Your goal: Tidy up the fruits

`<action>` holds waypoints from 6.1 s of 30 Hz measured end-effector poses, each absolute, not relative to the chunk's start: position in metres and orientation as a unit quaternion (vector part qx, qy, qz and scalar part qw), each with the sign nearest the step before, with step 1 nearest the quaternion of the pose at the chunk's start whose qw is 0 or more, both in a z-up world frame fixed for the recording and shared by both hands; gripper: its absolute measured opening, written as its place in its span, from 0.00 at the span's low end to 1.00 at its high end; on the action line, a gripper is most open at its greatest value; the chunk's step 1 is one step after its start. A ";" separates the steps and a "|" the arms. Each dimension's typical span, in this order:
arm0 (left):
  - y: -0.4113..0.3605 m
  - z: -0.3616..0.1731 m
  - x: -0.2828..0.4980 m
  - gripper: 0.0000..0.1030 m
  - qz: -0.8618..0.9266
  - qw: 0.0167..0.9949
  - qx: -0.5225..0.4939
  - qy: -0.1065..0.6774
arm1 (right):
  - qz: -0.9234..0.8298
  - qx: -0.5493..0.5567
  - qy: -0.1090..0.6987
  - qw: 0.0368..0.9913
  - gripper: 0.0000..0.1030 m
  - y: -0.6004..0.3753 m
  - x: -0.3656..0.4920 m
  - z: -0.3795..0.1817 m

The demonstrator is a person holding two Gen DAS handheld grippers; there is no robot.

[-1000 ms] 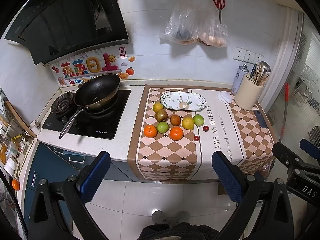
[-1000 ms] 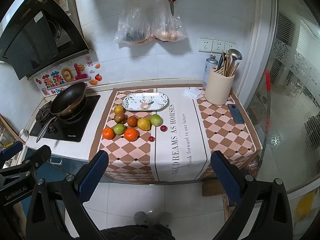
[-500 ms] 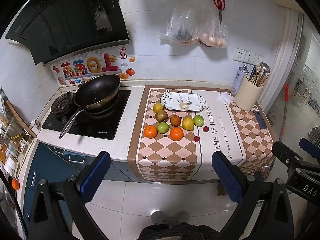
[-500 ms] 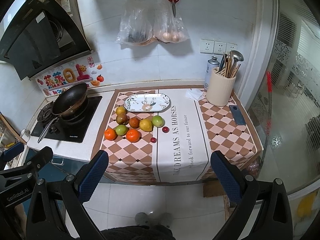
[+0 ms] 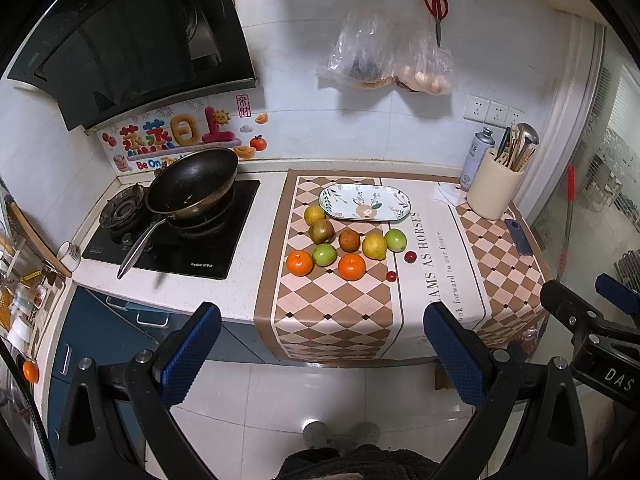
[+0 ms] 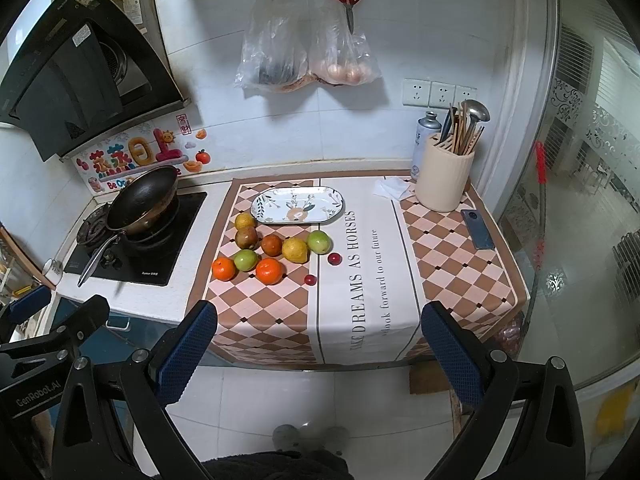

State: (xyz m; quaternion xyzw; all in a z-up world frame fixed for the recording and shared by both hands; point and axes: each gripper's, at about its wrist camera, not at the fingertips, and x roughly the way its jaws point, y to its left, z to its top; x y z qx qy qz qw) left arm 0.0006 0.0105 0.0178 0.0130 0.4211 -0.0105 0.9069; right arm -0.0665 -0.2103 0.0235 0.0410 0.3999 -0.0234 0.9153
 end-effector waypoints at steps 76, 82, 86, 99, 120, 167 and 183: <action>0.036 -0.351 0.423 0.64 -0.046 0.694 -0.011 0.718 | 0.051 0.185 0.680 0.708 0.65 -0.157 0.376 -0.369; 0.019 -0.348 0.418 0.63 -0.047 0.695 -0.010 0.718 | 0.056 0.183 0.676 0.711 0.64 -0.153 0.376 -0.374; 0.018 -0.344 0.419 0.63 -0.049 0.697 -0.012 0.715 | 0.053 0.170 0.677 0.714 0.64 -0.150 0.374 -0.373; 0.016 -0.340 0.419 0.63 -0.057 0.699 -0.005 0.713 | 0.039 0.179 0.714 0.676 0.65 -0.151 0.370 -0.382; -0.030 -0.246 0.507 0.63 -0.123 0.739 -0.035 0.661 | 0.056 0.210 0.615 0.758 0.64 -0.218 0.458 -0.283; -0.028 -0.262 0.533 0.89 0.004 0.778 0.025 0.628 | -0.001 0.081 0.656 0.750 0.91 -0.233 0.509 -0.294; -0.017 -0.181 0.425 0.89 -0.026 0.833 0.024 0.552 | -0.011 0.083 0.590 0.803 0.91 -0.209 0.398 -0.207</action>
